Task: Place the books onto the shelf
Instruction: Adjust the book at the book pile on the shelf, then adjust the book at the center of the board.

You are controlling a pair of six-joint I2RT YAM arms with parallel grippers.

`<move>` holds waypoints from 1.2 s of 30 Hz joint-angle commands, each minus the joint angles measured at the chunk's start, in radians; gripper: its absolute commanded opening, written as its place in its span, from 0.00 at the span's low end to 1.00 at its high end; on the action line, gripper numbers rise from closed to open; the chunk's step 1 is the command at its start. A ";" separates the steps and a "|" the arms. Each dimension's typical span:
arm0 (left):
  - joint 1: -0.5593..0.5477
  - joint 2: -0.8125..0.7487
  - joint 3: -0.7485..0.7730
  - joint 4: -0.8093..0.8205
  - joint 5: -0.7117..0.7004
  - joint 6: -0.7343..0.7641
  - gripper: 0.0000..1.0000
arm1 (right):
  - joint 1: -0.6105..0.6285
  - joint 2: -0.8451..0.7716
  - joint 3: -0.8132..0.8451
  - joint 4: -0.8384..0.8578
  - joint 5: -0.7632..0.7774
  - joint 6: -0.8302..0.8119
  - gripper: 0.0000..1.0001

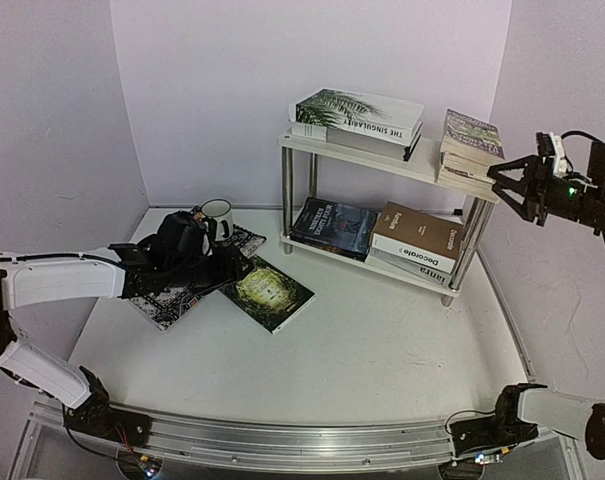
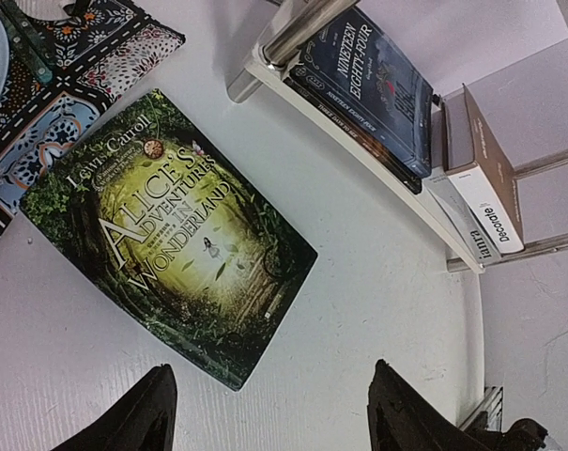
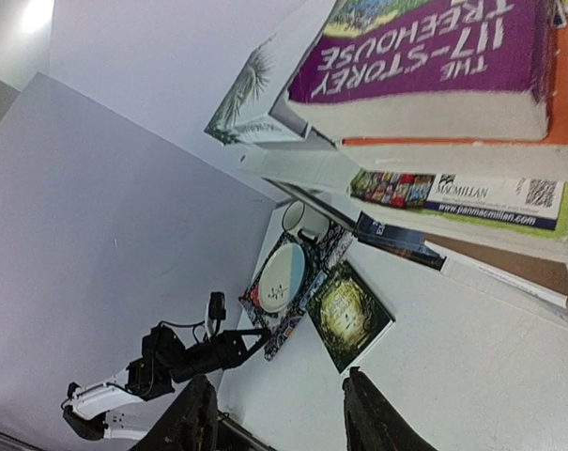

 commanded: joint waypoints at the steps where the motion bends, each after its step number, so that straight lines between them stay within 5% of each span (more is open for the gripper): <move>1: 0.019 0.025 0.067 -0.009 -0.013 0.024 0.71 | 0.074 0.013 -0.013 -0.049 -0.015 -0.085 0.45; 18: 0.060 0.081 0.117 -0.037 -0.014 0.042 0.71 | 0.843 0.176 -0.117 0.072 0.508 -0.167 0.41; 36: 0.188 0.187 0.140 -0.030 0.040 0.308 0.75 | 1.172 0.439 -0.284 0.390 0.818 -0.179 0.50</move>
